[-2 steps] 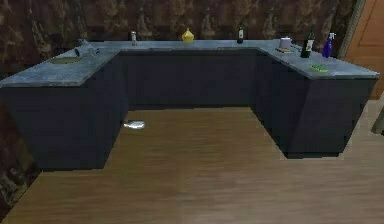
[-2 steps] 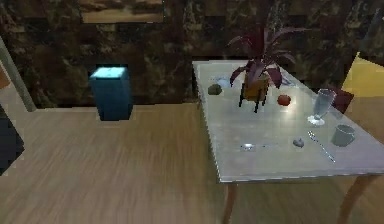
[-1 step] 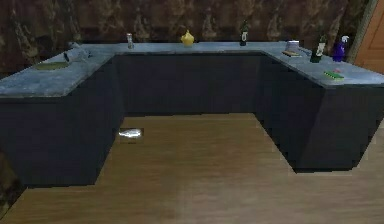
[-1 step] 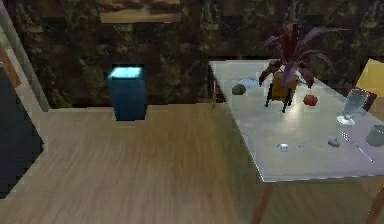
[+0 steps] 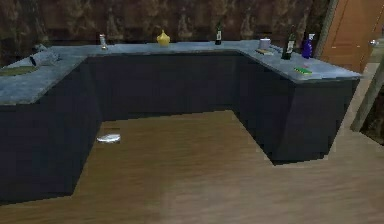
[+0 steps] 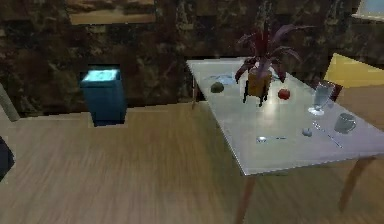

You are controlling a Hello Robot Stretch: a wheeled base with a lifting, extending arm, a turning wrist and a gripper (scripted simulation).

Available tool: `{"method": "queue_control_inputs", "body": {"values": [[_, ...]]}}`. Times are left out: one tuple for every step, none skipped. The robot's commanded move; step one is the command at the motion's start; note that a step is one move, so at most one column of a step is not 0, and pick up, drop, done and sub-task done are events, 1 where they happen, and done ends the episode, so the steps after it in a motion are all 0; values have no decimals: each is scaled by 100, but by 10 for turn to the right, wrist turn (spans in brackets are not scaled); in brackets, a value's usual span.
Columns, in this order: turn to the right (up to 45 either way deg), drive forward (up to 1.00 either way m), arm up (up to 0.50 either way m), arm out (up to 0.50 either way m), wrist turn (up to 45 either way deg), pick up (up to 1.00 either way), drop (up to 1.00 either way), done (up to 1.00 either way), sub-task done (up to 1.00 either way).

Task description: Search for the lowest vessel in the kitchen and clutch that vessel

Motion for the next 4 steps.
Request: {"method": "queue_control_inputs", "body": {"values": [[0, 100, 0, 0, 0, 0, 0, 0, 0], [0, 100, 0, 0, 0, 0, 0, 0, 0], [450, 0, 0, 0, 0, 0, 0, 0, 0], [450, 0, 0, 0, 0, 0, 0, 0, 0]]}}
